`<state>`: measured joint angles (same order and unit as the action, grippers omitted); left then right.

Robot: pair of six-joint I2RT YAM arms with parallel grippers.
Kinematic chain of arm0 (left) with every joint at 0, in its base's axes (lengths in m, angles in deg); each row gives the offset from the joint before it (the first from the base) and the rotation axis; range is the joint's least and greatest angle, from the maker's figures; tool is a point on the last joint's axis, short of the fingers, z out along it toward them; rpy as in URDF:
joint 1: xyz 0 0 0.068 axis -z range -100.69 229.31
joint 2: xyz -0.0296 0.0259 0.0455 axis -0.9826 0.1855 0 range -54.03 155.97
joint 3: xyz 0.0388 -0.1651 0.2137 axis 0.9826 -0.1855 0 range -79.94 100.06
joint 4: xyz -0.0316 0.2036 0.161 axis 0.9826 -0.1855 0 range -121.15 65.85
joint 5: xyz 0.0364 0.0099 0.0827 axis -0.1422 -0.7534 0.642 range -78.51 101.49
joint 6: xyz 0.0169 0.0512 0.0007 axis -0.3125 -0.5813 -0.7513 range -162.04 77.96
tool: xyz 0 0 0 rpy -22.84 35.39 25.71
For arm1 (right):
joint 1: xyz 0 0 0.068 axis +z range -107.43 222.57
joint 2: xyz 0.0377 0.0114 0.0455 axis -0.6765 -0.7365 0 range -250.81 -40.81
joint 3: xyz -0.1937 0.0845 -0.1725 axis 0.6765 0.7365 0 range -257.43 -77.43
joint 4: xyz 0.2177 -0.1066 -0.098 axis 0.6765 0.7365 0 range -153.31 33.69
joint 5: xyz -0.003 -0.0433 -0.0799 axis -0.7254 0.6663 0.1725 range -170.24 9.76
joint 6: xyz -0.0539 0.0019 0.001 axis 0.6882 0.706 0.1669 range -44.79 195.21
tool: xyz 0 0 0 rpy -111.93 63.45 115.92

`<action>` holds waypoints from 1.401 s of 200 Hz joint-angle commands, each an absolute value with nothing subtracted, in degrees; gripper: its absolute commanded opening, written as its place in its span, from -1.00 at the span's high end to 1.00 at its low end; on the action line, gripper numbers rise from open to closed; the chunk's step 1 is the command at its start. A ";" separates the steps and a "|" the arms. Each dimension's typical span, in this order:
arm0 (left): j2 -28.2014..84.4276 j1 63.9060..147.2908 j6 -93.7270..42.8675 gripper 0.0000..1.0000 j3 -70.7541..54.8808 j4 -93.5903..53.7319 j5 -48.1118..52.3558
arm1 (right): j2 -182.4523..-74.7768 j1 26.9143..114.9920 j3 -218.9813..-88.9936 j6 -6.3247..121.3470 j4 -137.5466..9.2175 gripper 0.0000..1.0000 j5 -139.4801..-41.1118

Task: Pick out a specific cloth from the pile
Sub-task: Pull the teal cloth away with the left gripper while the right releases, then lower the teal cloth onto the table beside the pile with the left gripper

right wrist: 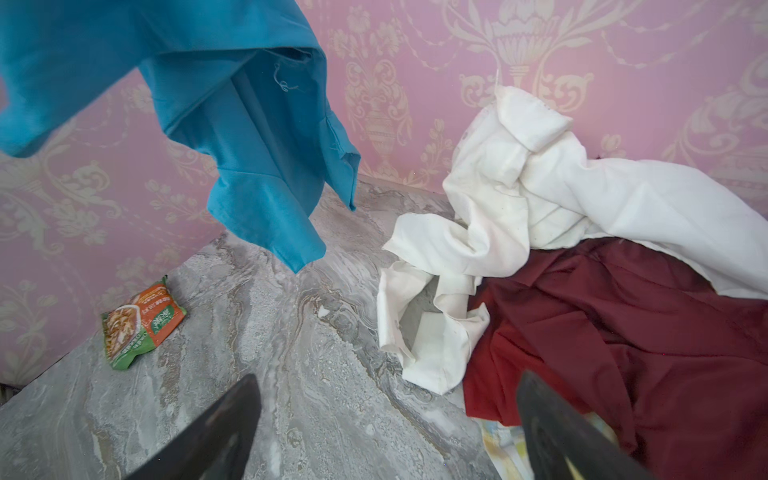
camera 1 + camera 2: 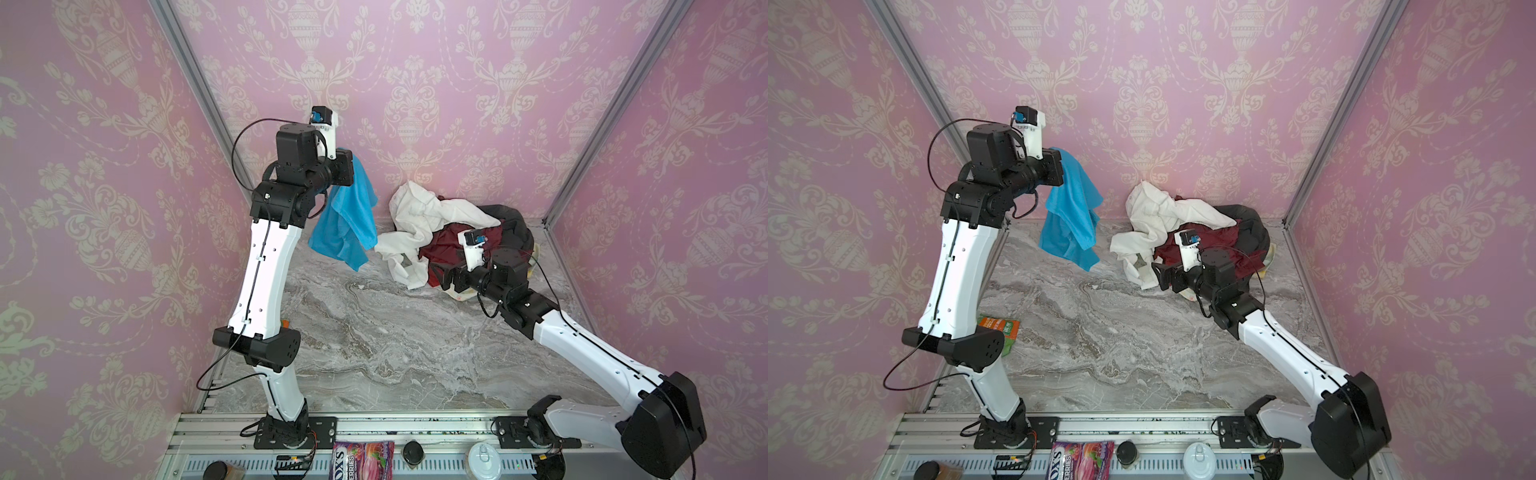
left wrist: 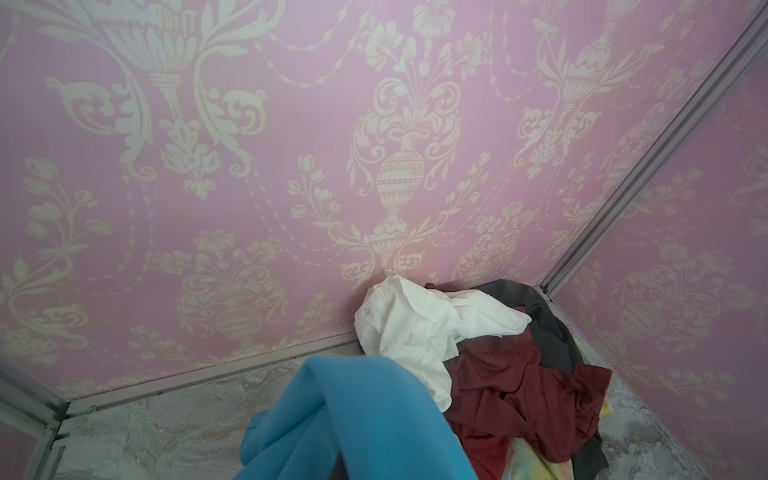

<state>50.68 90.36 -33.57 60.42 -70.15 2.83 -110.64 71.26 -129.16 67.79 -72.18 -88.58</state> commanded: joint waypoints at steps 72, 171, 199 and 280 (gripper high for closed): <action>47.12 75.11 -30.08 1.00 43.58 -66.11 -3.11 | -116.18 77.71 -130.29 70.07 -77.15 -0.94 -89.03; 61.45 71.31 -24.80 1.00 44.87 -57.27 -2.03 | -124.49 78.26 -134.22 69.41 -77.74 -0.93 -89.46; 65.02 71.31 -22.76 1.00 47.49 -59.26 -4.29 | -125.86 78.33 -135.27 69.33 -77.86 -0.93 -89.44; 47.36 71.31 -20.59 1.00 12.91 -51.97 -4.85 | -126.35 78.87 -126.83 64.77 -88.13 -0.93 -90.79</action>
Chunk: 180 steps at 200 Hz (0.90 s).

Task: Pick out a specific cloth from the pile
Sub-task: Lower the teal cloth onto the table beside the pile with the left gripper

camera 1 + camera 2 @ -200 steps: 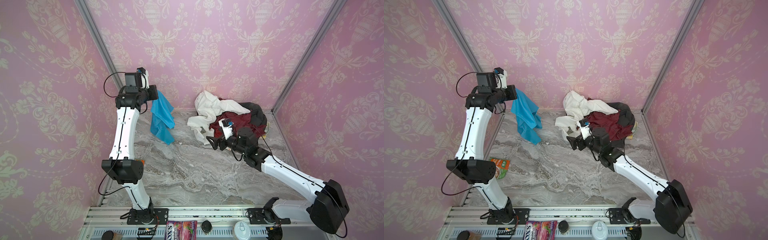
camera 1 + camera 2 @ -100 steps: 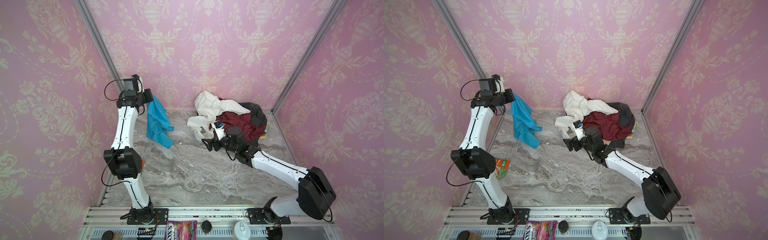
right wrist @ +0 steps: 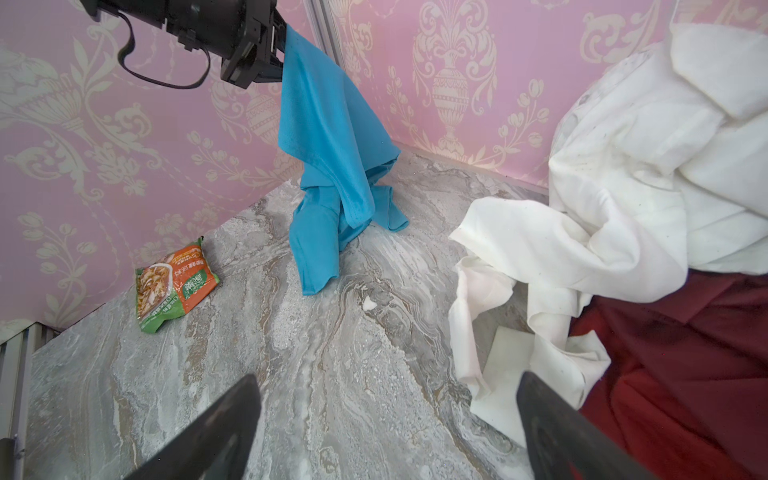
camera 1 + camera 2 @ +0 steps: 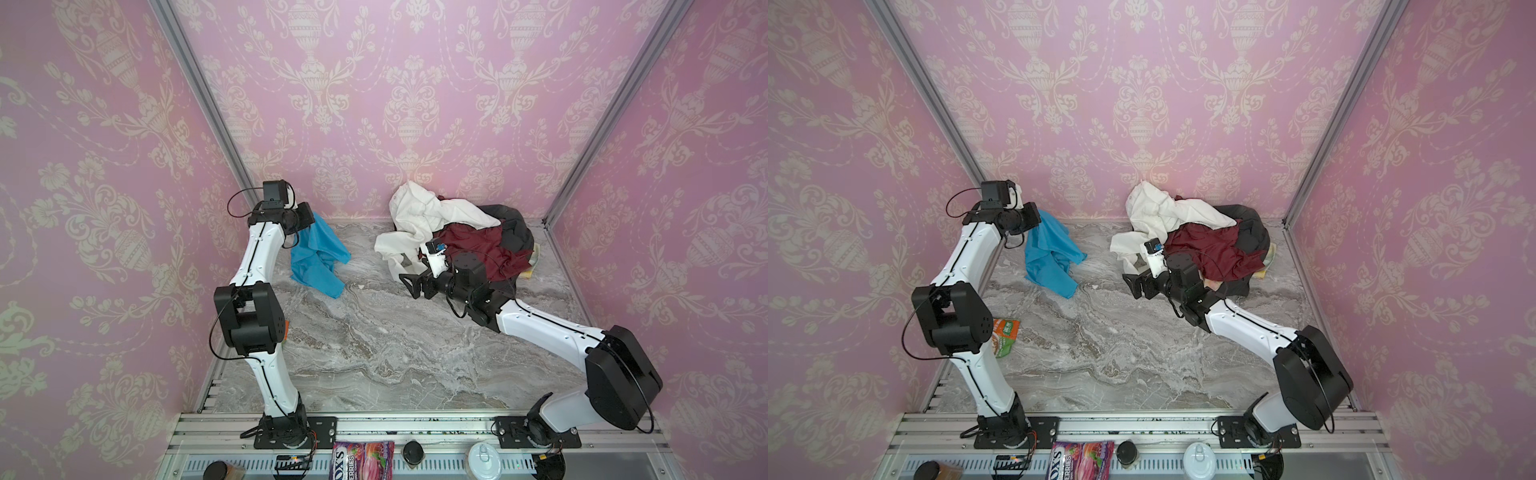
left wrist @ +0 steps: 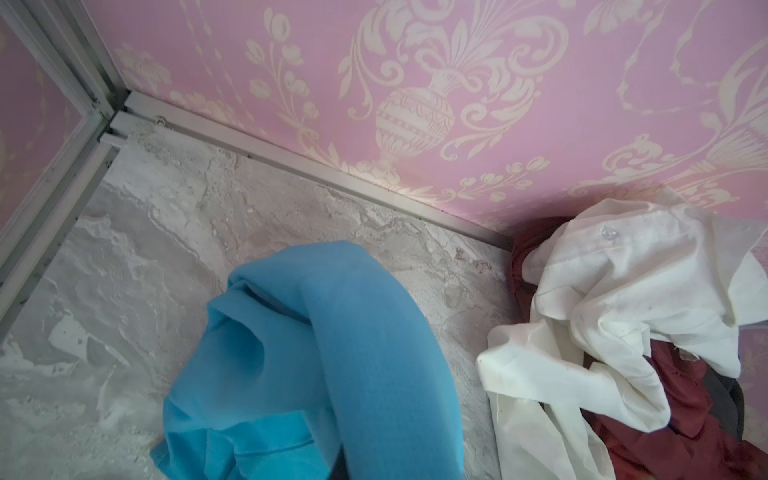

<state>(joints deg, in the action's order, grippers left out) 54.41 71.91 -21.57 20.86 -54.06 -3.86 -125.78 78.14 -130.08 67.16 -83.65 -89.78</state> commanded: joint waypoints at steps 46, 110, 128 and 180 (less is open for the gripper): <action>40.79 71.38 -21.14 1.00 -3.60 -53.35 -3.05 | -125.38 79.05 -120.38 62.31 -93.84 -0.93 -89.91; 49.02 71.48 -20.12 1.00 -7.78 -56.06 -1.12 | -122.67 79.04 -116.21 62.27 -94.60 -0.93 -88.27; 52.05 71.90 -20.88 1.00 -5.16 -58.13 0.55 | -122.22 79.04 -115.92 62.46 -94.45 -0.94 -87.74; 60.08 73.20 -27.68 1.00 6.35 -66.08 11.83 | -122.32 79.04 -115.73 63.39 -93.99 -0.95 -86.92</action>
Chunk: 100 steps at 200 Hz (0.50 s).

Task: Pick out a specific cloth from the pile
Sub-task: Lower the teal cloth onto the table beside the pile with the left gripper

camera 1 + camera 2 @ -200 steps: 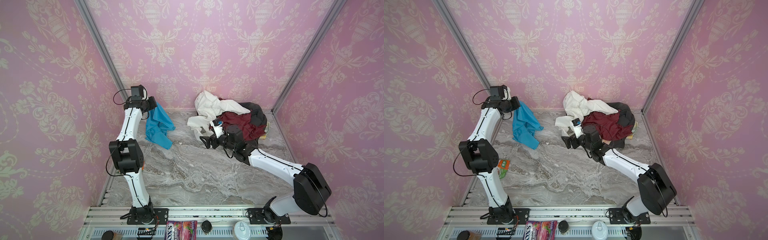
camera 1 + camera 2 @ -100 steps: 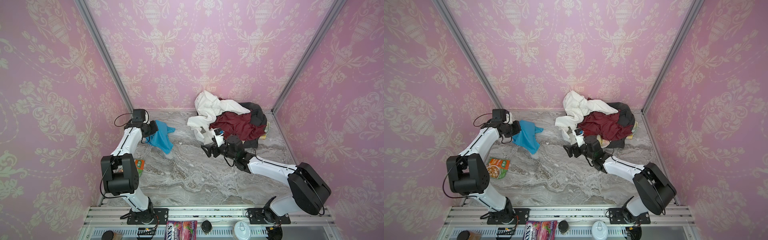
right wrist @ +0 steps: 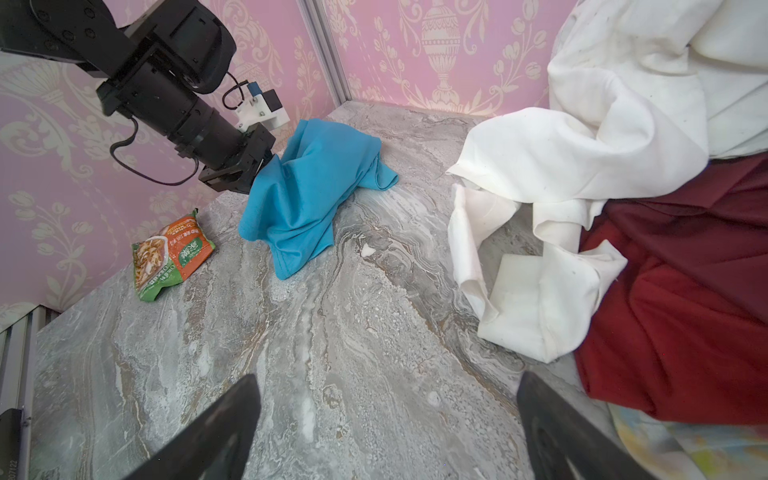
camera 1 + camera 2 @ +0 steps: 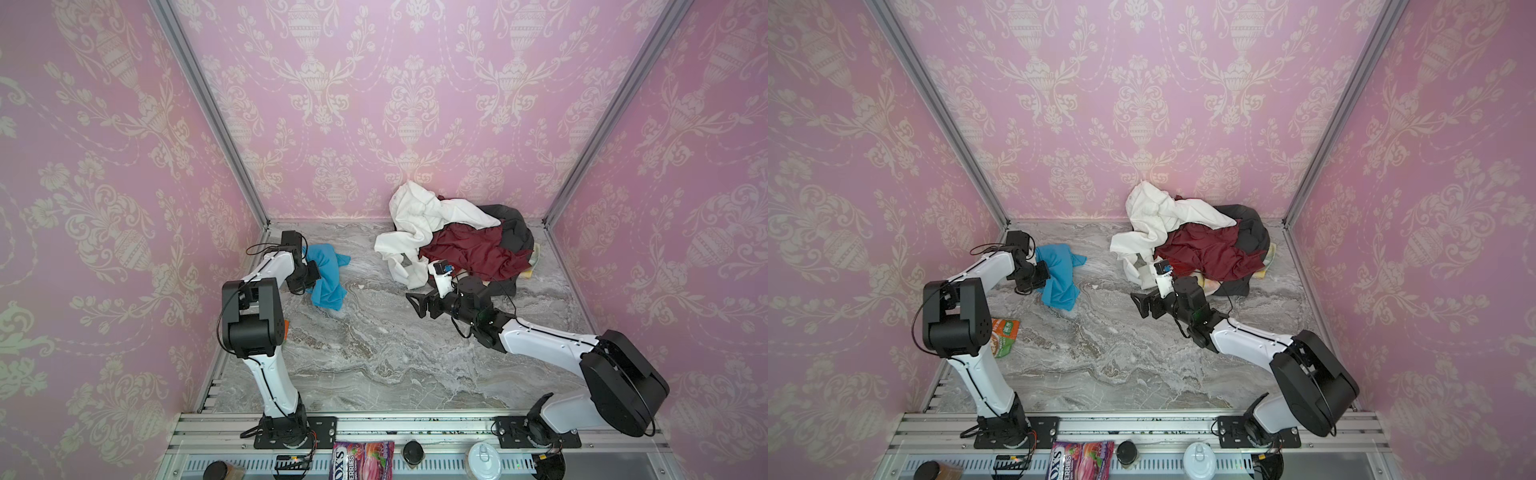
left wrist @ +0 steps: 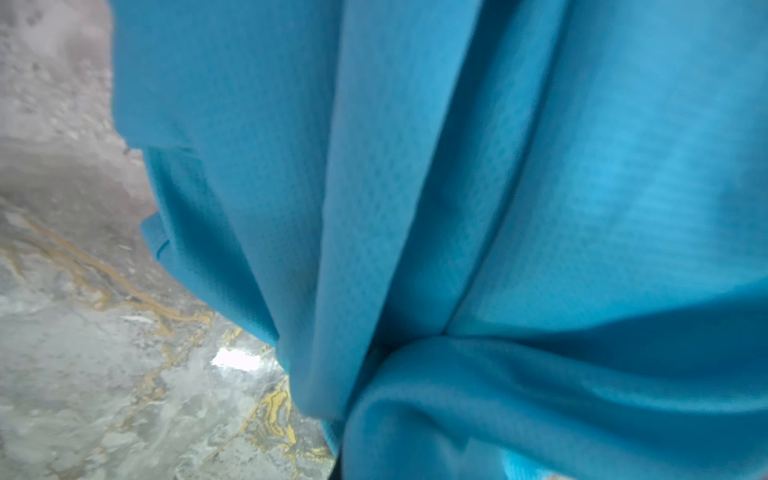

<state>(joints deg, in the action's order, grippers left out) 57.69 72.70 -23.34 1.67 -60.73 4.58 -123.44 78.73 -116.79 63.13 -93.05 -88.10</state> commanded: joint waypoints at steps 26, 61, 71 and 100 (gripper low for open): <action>63.71 73.23 -29.33 1.00 10.40 -68.44 15.46 | -122.87 79.04 -116.15 64.09 -93.41 -0.95 -86.73; 67.51 72.52 -30.20 1.00 15.11 -69.93 18.89 | -122.85 78.87 -116.80 65.60 -92.25 -0.97 -86.48; 68.65 72.24 -30.17 1.00 16.78 -70.85 19.91 | -123.11 78.78 -116.98 65.96 -91.90 -0.97 -86.51; 69.90 71.30 -30.61 1.00 18.43 -71.25 21.06 | -124.20 78.60 -117.59 66.06 -91.27 -0.99 -86.97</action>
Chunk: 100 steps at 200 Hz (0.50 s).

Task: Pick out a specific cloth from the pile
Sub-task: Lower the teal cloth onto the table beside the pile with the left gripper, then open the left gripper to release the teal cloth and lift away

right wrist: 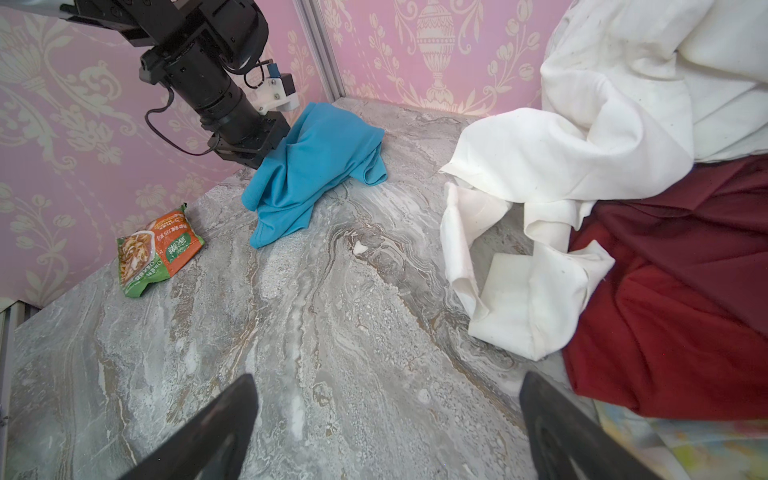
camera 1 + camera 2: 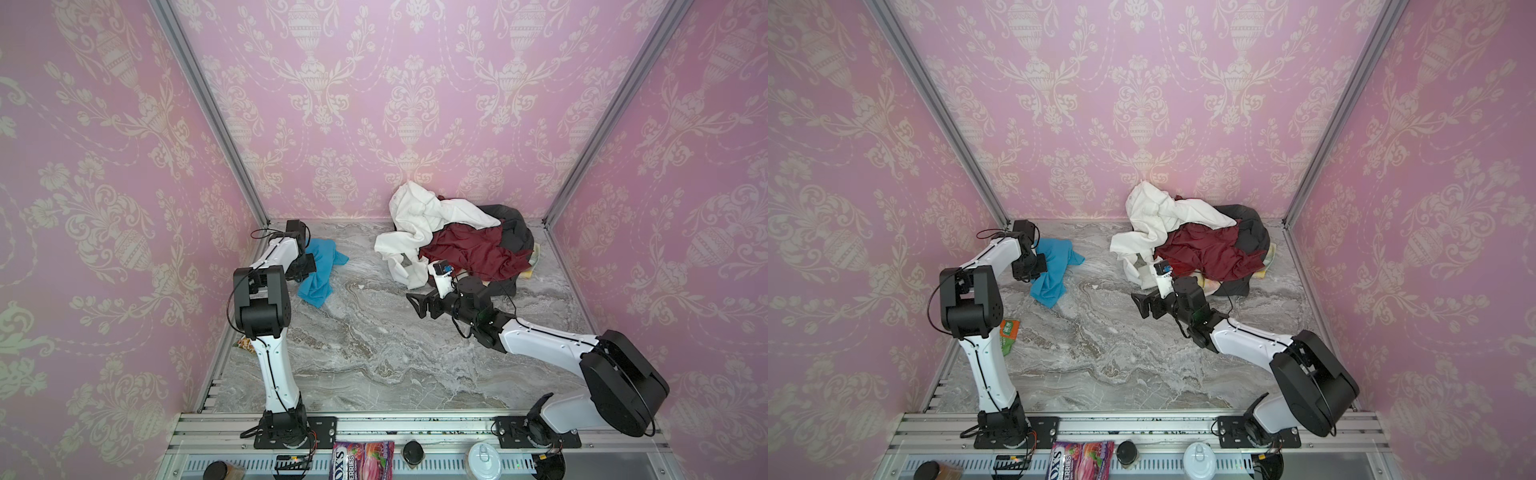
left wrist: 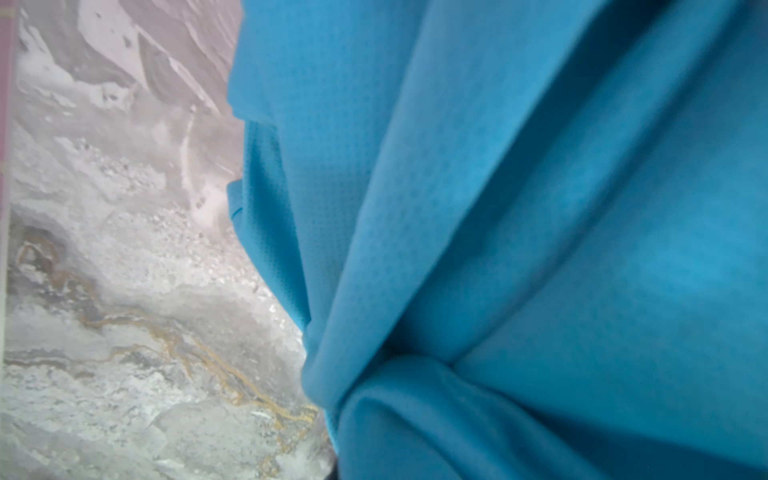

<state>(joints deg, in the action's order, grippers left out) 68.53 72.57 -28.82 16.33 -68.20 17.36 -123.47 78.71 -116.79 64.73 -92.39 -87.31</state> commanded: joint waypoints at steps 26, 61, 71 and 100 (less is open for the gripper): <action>70.72 69.42 -30.93 1.00 19.18 -70.93 21.05 | -125.80 78.61 -118.25 65.89 -91.71 -1.00 -87.77; 71.97 68.10 -33.33 1.00 20.90 -70.57 22.86 | -127.29 78.65 -120.53 67.42 -90.58 -1.00 -91.41; 72.51 67.51 -33.25 1.00 21.53 -70.61 22.86 | -127.30 78.93 -121.00 67.76 -90.48 -1.00 -91.76; 74.44 66.42 -33.18 1.00 23.59 -70.41 22.21 | -127.51 79.72 -122.47 68.61 -89.71 -1.00 -91.52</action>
<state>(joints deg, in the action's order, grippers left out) 71.92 67.43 -31.67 21.07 -69.23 20.92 -126.94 78.80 -120.07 66.63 -90.62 -90.42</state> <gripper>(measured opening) 0.056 0.998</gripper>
